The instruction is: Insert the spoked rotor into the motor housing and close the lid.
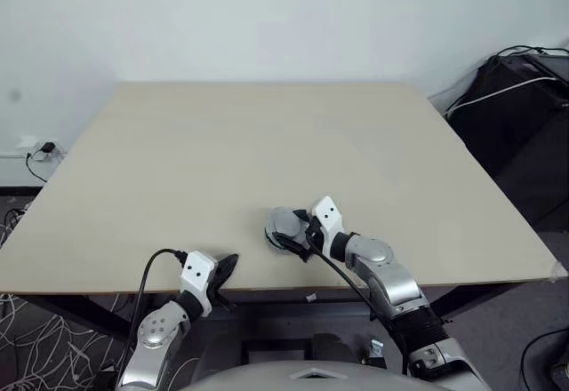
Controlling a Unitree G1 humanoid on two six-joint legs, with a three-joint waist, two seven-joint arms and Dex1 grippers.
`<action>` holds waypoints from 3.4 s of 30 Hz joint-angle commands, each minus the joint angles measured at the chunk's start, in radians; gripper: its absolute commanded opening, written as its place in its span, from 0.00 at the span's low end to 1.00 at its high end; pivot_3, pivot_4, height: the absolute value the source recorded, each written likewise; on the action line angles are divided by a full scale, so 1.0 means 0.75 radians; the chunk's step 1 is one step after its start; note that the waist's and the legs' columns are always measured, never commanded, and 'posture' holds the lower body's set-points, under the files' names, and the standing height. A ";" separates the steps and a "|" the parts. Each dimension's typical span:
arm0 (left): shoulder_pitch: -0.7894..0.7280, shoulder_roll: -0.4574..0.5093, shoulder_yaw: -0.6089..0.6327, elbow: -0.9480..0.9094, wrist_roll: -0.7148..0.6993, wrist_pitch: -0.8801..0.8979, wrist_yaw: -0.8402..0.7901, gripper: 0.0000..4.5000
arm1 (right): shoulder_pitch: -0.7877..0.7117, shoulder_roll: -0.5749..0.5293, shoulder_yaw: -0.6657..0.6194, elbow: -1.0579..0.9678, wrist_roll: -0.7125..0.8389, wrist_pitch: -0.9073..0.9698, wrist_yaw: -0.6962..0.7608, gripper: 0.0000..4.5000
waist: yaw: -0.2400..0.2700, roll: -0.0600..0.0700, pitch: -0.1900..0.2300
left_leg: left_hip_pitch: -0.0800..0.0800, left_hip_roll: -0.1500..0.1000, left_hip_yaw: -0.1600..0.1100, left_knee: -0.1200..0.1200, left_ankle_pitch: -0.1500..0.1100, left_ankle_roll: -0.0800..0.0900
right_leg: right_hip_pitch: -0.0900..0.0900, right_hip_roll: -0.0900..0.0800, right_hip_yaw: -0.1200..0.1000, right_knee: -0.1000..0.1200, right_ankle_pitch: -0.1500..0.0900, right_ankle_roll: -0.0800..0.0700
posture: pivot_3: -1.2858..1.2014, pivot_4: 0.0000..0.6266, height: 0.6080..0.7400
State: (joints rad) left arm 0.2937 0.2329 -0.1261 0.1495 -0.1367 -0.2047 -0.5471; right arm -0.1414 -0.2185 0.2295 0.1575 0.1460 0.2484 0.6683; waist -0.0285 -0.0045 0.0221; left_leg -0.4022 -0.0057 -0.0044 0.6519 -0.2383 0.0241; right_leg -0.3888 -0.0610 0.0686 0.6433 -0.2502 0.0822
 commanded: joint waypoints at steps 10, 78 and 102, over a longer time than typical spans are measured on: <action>-0.004 -0.004 0.006 -0.080 -0.011 0.014 0.009 0.00 | -0.042 0.007 -0.028 -0.046 0.027 0.015 -0.005 0.71 | 0.000 0.000 0.000 | 0.000 0.000 0.000 0.000 0.000 0.000 | 0.000 0.000 0.000 0.000 0.000 0.000 | 0.52 0.00 1.00; -0.010 -0.024 -0.001 -0.047 -0.004 0.014 0.005 0.00 | -0.131 -0.157 0.104 0.002 -0.054 0.304 0.171 0.71 | 0.021 0.002 -0.004 | 0.008 0.003 0.000 -0.003 -0.004 -0.001 | 0.009 -0.003 -0.001 -0.004 -0.004 -0.002 | 0.52 0.00 1.00; -0.007 -0.022 -0.005 -0.105 -0.005 0.062 0.018 0.00 | -0.147 -0.162 0.145 0.049 -0.155 0.218 0.038 0.71 | 0.014 0.003 -0.005 | 0.009 0.003 -0.001 -0.002 -0.006 -0.005 | 0.009 -0.003 -0.001 -0.003 -0.007 0.004 | 0.52 0.00 1.00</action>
State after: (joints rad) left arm 0.3024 0.2189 -0.1290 0.0848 -0.1358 -0.1405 -0.5296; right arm -0.2589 -0.3305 0.3375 0.1538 0.0738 0.3974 0.7340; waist -0.0178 -0.0026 0.0183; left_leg -0.3951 -0.0032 -0.0049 0.6504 -0.2427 0.0205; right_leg -0.3818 -0.0630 0.0675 0.6415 -0.2558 0.0854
